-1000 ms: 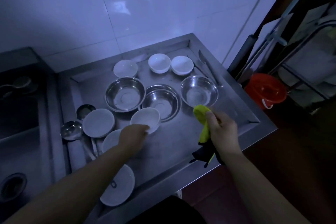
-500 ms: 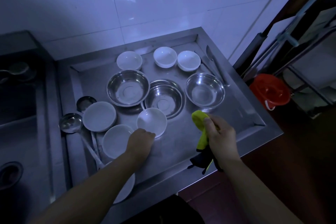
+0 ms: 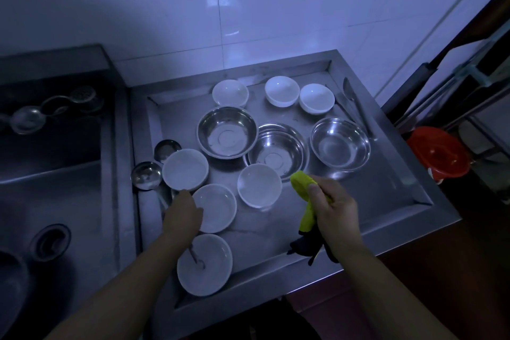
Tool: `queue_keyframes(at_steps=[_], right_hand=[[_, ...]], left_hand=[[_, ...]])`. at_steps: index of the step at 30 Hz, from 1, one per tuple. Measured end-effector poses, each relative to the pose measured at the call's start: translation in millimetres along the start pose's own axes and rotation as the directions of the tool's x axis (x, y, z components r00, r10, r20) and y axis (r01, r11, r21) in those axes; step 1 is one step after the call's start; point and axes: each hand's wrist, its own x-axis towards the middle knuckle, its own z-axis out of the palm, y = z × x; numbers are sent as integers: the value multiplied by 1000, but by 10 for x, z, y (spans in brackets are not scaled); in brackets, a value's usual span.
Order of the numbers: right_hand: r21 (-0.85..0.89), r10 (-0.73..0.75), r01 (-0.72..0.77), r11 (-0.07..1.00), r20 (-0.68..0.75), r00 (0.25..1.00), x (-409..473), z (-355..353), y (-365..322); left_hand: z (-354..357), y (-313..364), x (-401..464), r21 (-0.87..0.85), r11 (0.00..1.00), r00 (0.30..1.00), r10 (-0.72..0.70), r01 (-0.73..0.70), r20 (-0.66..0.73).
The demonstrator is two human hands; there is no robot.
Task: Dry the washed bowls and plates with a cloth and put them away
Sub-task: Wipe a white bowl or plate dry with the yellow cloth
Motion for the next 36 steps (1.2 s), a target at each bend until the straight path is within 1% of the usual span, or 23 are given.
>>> queue_keyframes(at_steps=[4, 6, 8, 10, 11, 13, 14, 15, 16, 18, 20, 21, 23, 24, 25, 27, 30, 33, 36], right_hand=[[-12, -3, 4, 1000, 38, 999, -85, 91, -58], [-19, 6, -5, 1000, 39, 999, -106, 129, -101], [-34, 5, -4, 999, 42, 999, -118, 171, -148], [-29, 2, 0, 1000, 52, 999, -131, 219, -206], [-23, -6, 7, 1000, 60, 998, -136, 245, -229], [-5, -20, 20, 1000, 76, 997, -151, 312, -270], [5, -19, 19, 1000, 81, 997, -156, 349, -290], [9, -16, 15, 1000, 86, 996, -163, 386, -309], [10, -16, 15, 1000, 97, 995, -166, 423, -329], [8, -24, 23, 1000, 128, 992, -171, 495, -370], [12, -32, 31, 999, 160, 987, -187, 573, -423], [11, -39, 37, 999, 176, 984, -199, 613, -450], [-5, -61, 63, 998, 199, 978, -228, 682, -507], [-14, -77, 82, 997, 213, 974, -245, 716, -531], [-27, -96, 105, 994, 229, 969, -252, 747, -545], [-67, -132, 154, 986, 257, 957, -261, 806, -580], [-36, -160, 176, 984, 266, 951, -284, 900, -661], [-89, -259, 294, 952, 279, 925, -300, 991, -743], [-82, -316, 347, 934, 262, 912, -319, 1113, -882]], left_hand=[[-25, -25, 132, 38, 996, 989, -80, 76, 120], [-83, -52, 173, -8, 993, 974, -113, 116, 194], [-153, -76, 188, -112, 982, 961, -120, 152, 247], [-242, -84, 158, -235, 948, 949, -143, 212, 281], [-287, -81, 132, -316, 915, 940, -152, 251, 305], [-383, -97, 83, -473, 816, 917, -161, 332, 365], [-444, -112, 52, -514, 784, 912, -155, 348, 381], [-515, -124, 13, -522, 785, 915, -137, 334, 379], [-581, -140, -25, -511, 807, 924, -108, 297, 366], [-695, -168, -114, -449, 877, 951, -28, 171, 306], [-802, -184, -240, -307, 951, 984, 72, -17, 166], [-851, -185, -315, -214, 968, 986, 147, -128, 74], [-956, -186, -467, -5, 945, 943, 326, -327, -62], [-1016, -192, -539, 78, 918, 913, 395, -389, -97], [-1082, -198, -606, 135, 894, 888, 443, -428, -120], [-1224, -219, -717, 188, 863, 856, 497, -469, -145], [-1433, -255, -898, 186, 847, 821, 530, -499, -211], [-1625, -293, -1060, 146, 854, 793, 518, -499, -322], [-1798, -319, -1158, -3, 872, 802, 450, -490, -392]])
